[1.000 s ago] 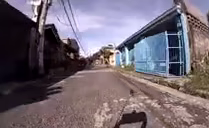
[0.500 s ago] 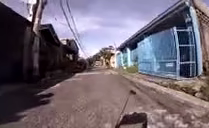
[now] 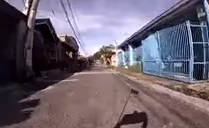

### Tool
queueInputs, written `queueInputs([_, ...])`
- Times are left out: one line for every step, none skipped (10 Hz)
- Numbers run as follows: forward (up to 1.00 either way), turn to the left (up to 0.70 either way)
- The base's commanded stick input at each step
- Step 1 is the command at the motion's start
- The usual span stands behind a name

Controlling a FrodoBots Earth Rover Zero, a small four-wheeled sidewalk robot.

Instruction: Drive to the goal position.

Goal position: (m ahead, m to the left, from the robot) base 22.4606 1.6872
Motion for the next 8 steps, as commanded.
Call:
queueInputs([1.0,0.0])
queueInputs([1.0,0.0])
queueInputs([1.0,0.0])
queueInputs([1.0,0.0])
queueInputs([1.0,0.0])
queueInputs([1.0,0.0])
queueInputs([1.0,0.0])
queueInputs([1.0,0.0])
